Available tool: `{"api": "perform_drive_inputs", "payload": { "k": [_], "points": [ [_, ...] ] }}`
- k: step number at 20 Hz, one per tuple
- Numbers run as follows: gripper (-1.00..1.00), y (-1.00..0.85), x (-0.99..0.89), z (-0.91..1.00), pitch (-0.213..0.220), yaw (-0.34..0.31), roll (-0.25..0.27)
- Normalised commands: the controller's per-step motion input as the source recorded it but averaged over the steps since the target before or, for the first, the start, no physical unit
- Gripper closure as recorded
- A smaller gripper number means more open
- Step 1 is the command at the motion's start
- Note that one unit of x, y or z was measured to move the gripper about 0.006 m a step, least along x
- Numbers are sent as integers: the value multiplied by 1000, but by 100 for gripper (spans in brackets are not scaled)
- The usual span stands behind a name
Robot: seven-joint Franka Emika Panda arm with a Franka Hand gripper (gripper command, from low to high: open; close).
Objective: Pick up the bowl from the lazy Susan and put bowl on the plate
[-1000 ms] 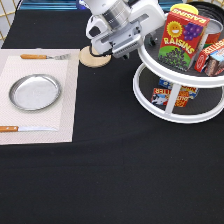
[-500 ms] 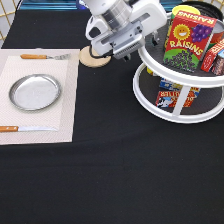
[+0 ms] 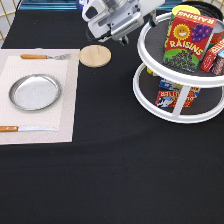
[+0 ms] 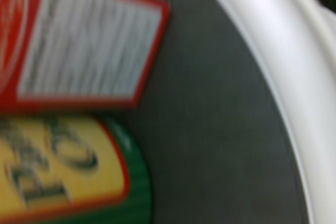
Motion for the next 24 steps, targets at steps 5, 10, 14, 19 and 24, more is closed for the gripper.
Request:
{"api": "perform_drive_inputs", "payload": {
  "k": [5, 10, 14, 19, 24],
  "points": [
    [-100, 331, -767, -195, -67, -26, -113],
    [-100, 675, -468, -150, -74, -41, -154],
    [-100, 529, -369, -113, -59, -32, -134],
    [-100, 38, -72, -82, -9, -2, -51],
    [-100, -42, 295, -54, 3, -9, -34]
  ]
}}
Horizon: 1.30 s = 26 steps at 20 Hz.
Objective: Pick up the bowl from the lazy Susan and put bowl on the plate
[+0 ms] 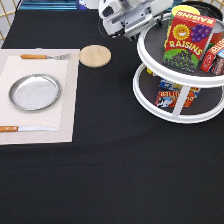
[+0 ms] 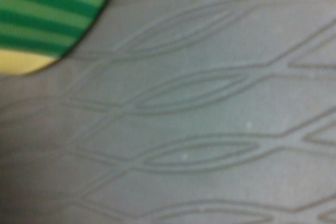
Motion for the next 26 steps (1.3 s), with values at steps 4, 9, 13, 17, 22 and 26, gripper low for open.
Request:
{"api": "perform_drive_inputs", "payload": {
  "k": [4, 9, 13, 17, 22, 26],
  "points": [
    [-100, -109, 496, 0, 14, -7, -38],
    [-100, -282, 589, 26, 19, 0, -10],
    [-100, -389, 632, 4, 20, 0, -1],
    [-100, -334, 624, 3, 22, 0, 0],
    [-100, -161, 652, 66, 49, 16, -2],
    [-100, -14, 689, 178, 85, 73, 0]
  ]
}}
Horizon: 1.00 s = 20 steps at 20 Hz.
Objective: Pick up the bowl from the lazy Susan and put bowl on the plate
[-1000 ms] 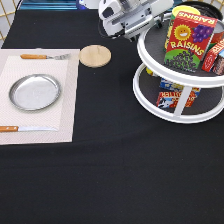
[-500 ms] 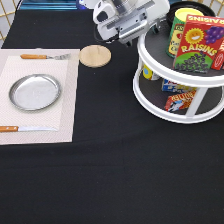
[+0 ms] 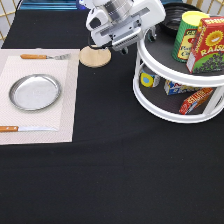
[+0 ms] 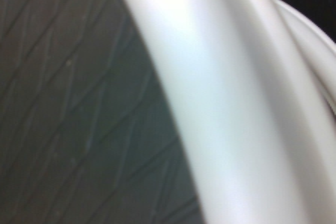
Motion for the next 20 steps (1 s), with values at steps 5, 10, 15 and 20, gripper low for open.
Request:
{"api": "perform_drive_inputs", "payload": {
  "k": [5, 10, 15, 20],
  "points": [
    [-100, 35, 709, 269, 99, 139, 0],
    [-100, -109, 437, 317, 95, 126, 12],
    [-100, -127, -289, 760, 9, 75, -1],
    [-100, -7, -256, 175, 21, 80, 5]
  ]
}}
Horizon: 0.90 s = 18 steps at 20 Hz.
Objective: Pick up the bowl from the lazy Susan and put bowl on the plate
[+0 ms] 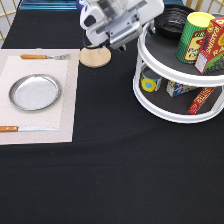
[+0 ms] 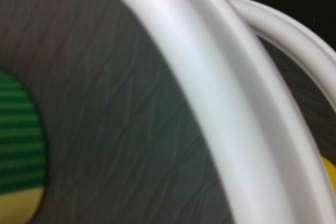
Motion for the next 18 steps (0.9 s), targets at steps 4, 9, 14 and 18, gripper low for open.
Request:
{"api": "perform_drive_inputs", "payload": {
  "k": [4, 9, 14, 18],
  "points": [
    [-100, 140, -151, -230, 54, 78, 2],
    [-100, 24, -67, -208, 63, 59, 0],
    [-100, 63, 350, 26, 90, 59, -1],
    [-100, 139, 801, 191, 74, 76, -29]
  ]
}}
